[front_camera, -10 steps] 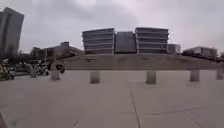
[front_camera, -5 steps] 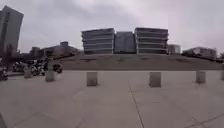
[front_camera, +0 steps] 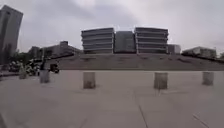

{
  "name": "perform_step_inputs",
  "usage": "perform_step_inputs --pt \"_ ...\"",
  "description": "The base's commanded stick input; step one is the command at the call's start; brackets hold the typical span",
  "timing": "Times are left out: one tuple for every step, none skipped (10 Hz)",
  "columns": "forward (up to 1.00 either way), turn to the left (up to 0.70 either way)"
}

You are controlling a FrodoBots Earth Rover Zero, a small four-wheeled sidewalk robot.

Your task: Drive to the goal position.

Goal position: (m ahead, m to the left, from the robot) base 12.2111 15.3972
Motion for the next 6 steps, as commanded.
perform_step_inputs --pt "0.70 0.02" --pt "0.70 0.02" --pt "0.70 0.02" --pt "0.70 0.02" --pt "0.70 0.02" --pt "0.70 0.02"
